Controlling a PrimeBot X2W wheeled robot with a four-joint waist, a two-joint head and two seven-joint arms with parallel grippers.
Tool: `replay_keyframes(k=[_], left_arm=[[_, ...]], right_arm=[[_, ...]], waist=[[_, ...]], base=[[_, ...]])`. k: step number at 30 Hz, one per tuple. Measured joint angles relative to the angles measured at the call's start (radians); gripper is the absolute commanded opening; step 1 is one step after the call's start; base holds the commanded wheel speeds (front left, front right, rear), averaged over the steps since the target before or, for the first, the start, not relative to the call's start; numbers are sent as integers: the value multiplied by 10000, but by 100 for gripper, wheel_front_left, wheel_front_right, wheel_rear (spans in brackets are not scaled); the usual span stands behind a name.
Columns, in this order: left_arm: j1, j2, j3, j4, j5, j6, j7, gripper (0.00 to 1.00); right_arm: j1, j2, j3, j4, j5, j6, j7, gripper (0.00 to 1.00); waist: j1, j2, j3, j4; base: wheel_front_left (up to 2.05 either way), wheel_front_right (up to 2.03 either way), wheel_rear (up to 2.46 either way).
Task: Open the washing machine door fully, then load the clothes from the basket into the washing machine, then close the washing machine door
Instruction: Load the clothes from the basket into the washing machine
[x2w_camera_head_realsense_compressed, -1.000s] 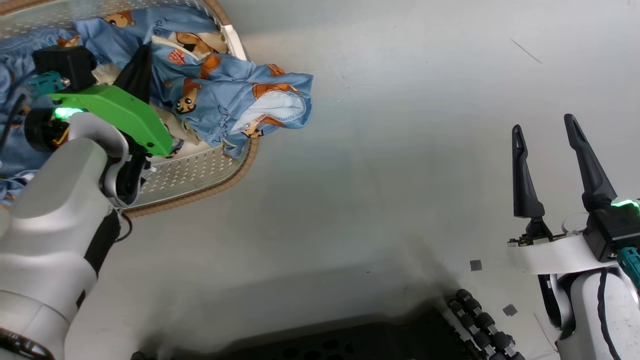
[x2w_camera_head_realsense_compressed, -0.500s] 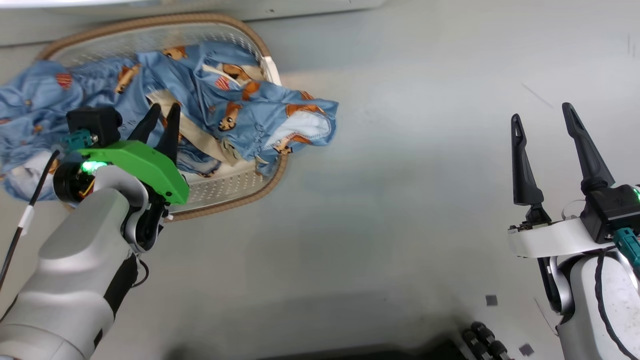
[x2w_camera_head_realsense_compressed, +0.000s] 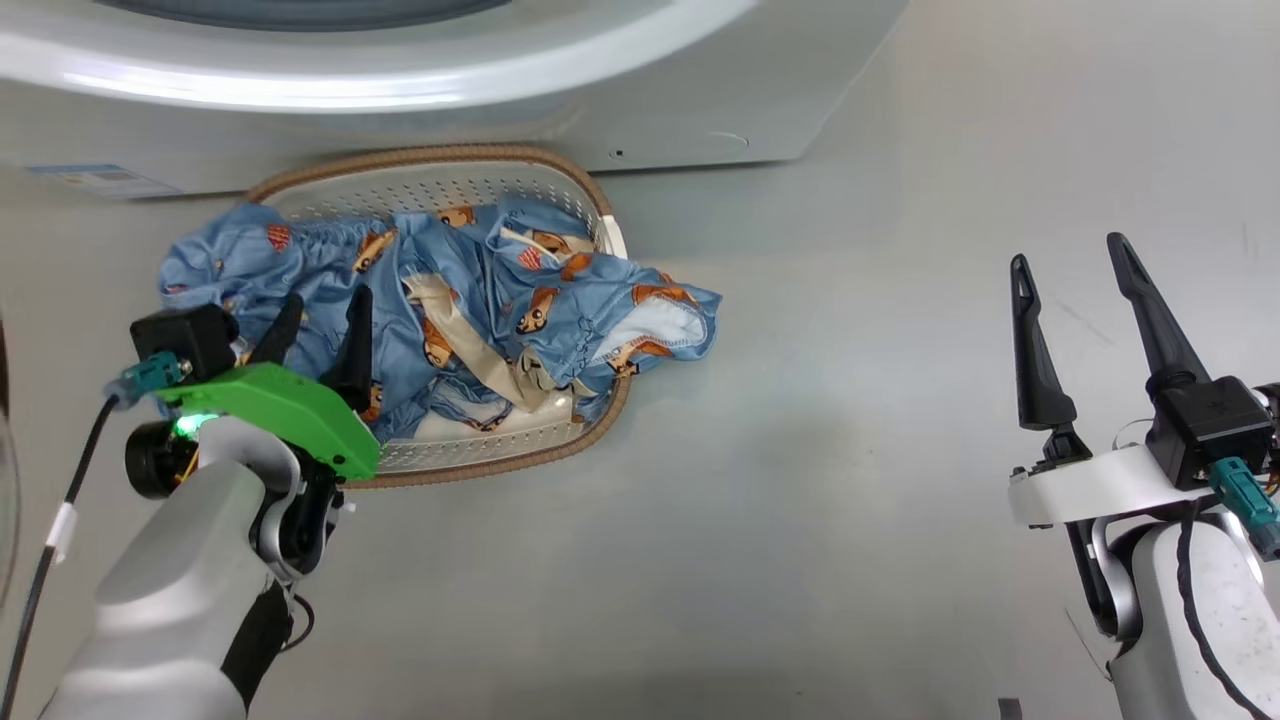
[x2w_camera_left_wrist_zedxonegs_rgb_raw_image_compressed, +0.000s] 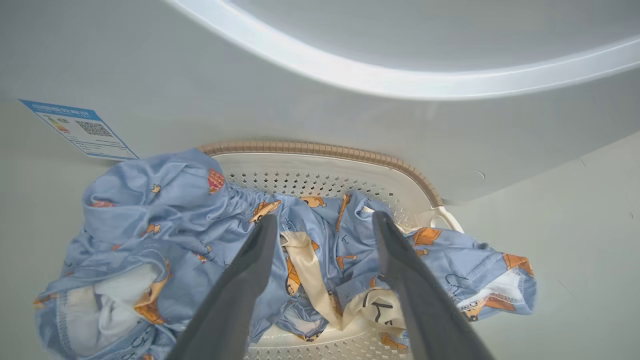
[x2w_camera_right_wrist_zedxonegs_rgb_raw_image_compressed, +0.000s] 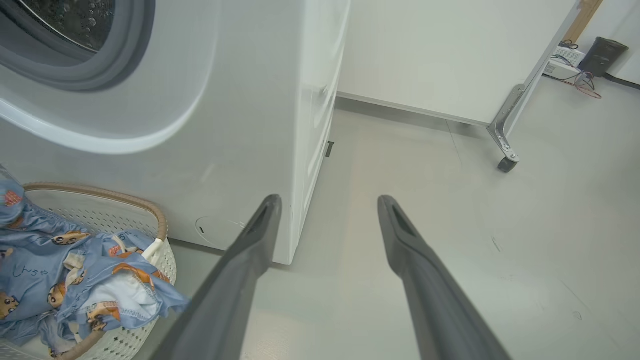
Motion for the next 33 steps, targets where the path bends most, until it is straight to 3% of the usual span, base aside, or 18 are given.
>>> replay_keyframes(k=[15,33], left_arm=[[2452,-305,1689,-1321,1770,0,0,100],[5756,-612,4211,-4226,4008,234,0,100]], right_arm=[[735,0,88,468,94,205,0,100],[2486,36,347,993,362,476,0,100]], waist=[[-1,0,-2333,467],[-1,0,-4958,797]], base=[[0,0,0],[0,0,0]])
